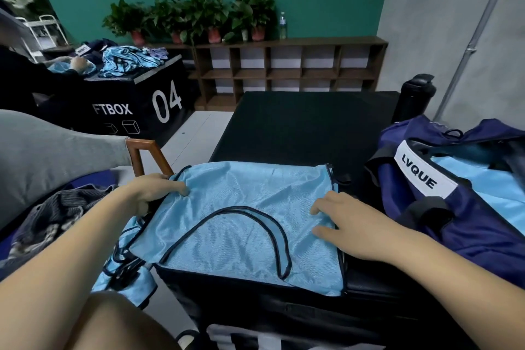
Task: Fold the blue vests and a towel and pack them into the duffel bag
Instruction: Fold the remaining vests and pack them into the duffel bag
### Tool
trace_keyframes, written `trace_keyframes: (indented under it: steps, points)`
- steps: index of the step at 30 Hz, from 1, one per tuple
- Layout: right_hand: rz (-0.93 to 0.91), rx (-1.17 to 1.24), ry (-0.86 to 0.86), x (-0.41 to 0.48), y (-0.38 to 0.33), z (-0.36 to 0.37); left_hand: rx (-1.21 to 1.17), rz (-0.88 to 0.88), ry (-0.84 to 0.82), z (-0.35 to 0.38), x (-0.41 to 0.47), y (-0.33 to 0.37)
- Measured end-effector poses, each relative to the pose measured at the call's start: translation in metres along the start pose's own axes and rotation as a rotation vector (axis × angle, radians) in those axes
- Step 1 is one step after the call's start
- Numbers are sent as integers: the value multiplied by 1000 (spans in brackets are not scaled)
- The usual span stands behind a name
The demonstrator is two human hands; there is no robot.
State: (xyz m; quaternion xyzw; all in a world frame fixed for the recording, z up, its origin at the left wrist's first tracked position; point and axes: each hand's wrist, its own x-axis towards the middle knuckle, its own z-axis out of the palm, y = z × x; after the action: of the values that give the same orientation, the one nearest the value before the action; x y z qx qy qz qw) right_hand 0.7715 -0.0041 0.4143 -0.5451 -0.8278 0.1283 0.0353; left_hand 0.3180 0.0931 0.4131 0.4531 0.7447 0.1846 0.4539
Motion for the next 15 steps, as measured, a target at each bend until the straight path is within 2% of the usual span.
trace_keyframes:
  steps: [9, 15]
  points:
    - [25, 94, -39, 0, 7, -1, -208, 245, -147, 50, -65, 73]
    - [78, 174, -21, 8, 13, -2, -285, 327, -243, 105, -84, 116]
